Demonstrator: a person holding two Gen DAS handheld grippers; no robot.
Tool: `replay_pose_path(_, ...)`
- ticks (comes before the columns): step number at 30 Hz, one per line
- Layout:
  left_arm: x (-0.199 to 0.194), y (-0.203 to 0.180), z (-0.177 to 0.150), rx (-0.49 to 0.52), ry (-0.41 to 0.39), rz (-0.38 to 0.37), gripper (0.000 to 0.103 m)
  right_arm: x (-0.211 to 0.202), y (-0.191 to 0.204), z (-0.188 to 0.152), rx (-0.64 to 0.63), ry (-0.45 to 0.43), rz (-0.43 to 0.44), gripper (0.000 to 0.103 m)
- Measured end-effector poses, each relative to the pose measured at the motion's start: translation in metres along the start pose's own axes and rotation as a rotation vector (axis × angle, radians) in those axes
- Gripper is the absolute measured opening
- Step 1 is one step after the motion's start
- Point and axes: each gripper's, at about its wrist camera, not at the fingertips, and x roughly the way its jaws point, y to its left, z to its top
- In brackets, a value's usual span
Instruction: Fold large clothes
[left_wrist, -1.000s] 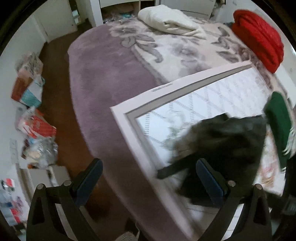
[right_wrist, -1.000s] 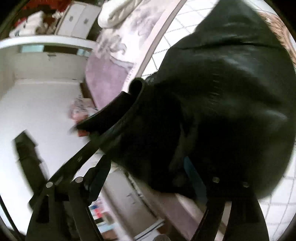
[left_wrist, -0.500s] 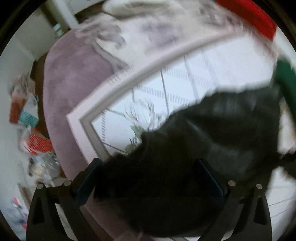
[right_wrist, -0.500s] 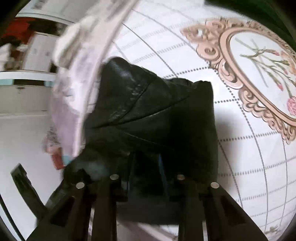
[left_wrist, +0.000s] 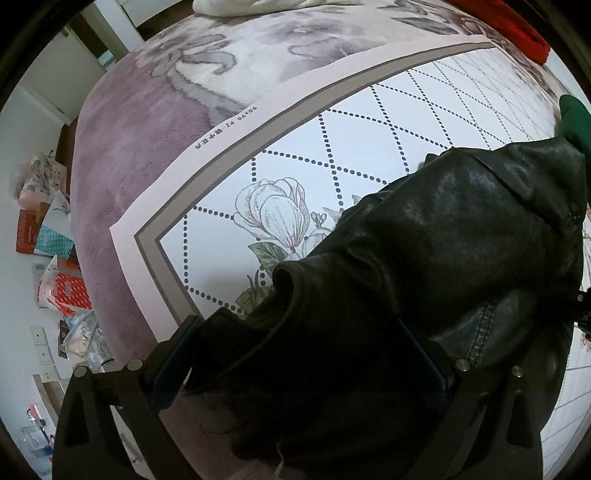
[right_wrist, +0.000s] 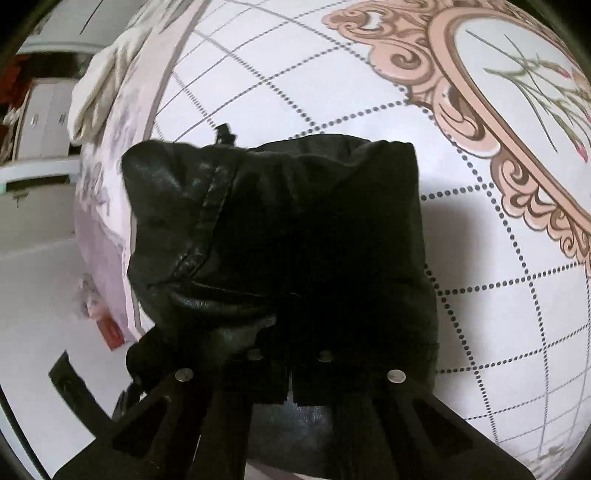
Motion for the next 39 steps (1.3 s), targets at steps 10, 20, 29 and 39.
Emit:
replay_pose_path(10,-0.04,0.082,-0.037,-0.376,0.074,-0.314,0.103,-0.067,-0.032,-0.054,0.028,-0.025,0.113,0.076)
replay_pose_path(20,0.025,0.064,-0.043,-0.479,0.147,-0.501,0.103,0.025,-0.096,-0.025,0.095,0.075,0.487,0.083)
replay_pose_path(29,0.021,0.066,-0.029,-0.455,0.062,-0.428,0.103,0.044,-0.053,-0.012,0.039,0.067,0.535,0.053)
replay_pose_path(39,-0.005,0.06,-0.004,-0.395,0.024,-0.428,0.103,-0.04,-0.007,-0.041,-0.025,-0.019,0.522,0.036)
